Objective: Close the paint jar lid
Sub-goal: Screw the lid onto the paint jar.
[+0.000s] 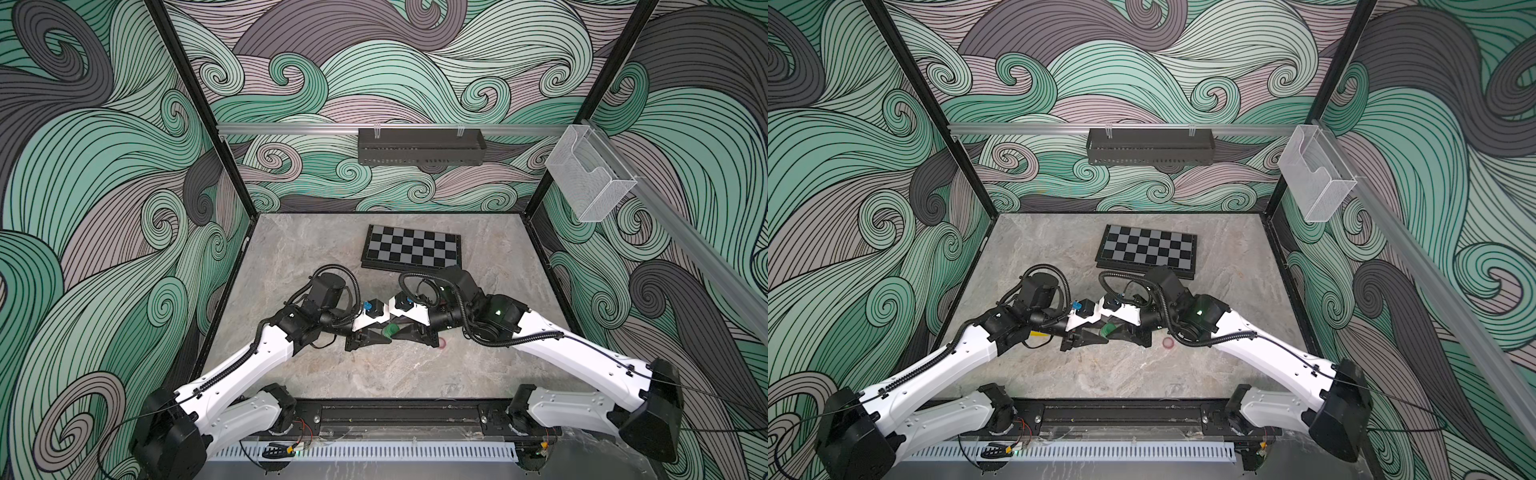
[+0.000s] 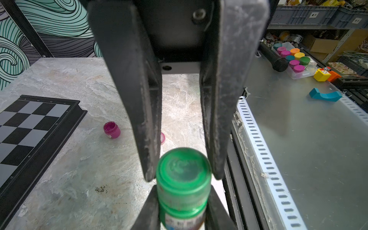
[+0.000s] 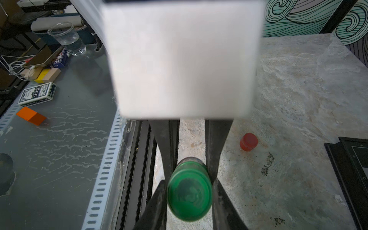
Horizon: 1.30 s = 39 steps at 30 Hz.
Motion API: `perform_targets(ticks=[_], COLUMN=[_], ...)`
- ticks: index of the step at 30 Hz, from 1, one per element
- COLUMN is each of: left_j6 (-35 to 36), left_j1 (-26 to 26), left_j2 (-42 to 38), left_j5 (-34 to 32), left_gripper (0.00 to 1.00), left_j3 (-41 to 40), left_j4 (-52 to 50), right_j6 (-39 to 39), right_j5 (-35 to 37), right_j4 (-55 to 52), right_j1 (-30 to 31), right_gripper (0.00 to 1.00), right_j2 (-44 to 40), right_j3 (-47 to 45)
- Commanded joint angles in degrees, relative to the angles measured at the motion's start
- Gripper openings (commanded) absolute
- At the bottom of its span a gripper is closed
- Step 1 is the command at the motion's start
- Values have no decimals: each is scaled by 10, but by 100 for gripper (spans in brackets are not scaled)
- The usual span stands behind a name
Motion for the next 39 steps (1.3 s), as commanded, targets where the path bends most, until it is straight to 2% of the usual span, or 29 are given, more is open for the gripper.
perform_targets(ticks=[1,4,9,12,17,23,26,33,36,39], left_j6=[4,-5,-14,-18,-20,-27,-30,-33,-34,-33], left_j1=[-3,-3,-3,-3,-4,-3,-3,-3,-3,-3], left_j2=[-17,-27,-41,-47,-56,-67,-72,-74,-75,-79], left_j5=[-15,-32,-53,-68,-102,-138,-152,-165,-167,-168], left_gripper=[11,11,11,10,10,9,9,9,8,8], left_j3=[13,4,-8,-12,-17,-22,-26,-29,-28,-29], left_j4=[22,44,78,89,100,116,127,136,135,131], right_j6=[23,70,192,258,410,572,634,710,708,685], right_j5=[11,46,112,155,241,341,355,345,339,339], right_j4=[34,62,99,97,71,42,12,15,18,14], right_j1=[-1,0,8,24,60,113,131,144,144,142], right_gripper=[20,15,15,14,5,8,8,8,9,16], right_j2=[13,15,22,32,50,70,89,117,118,111], right_j3=[5,-1,-6,-2,14,37,58,80,85,87])
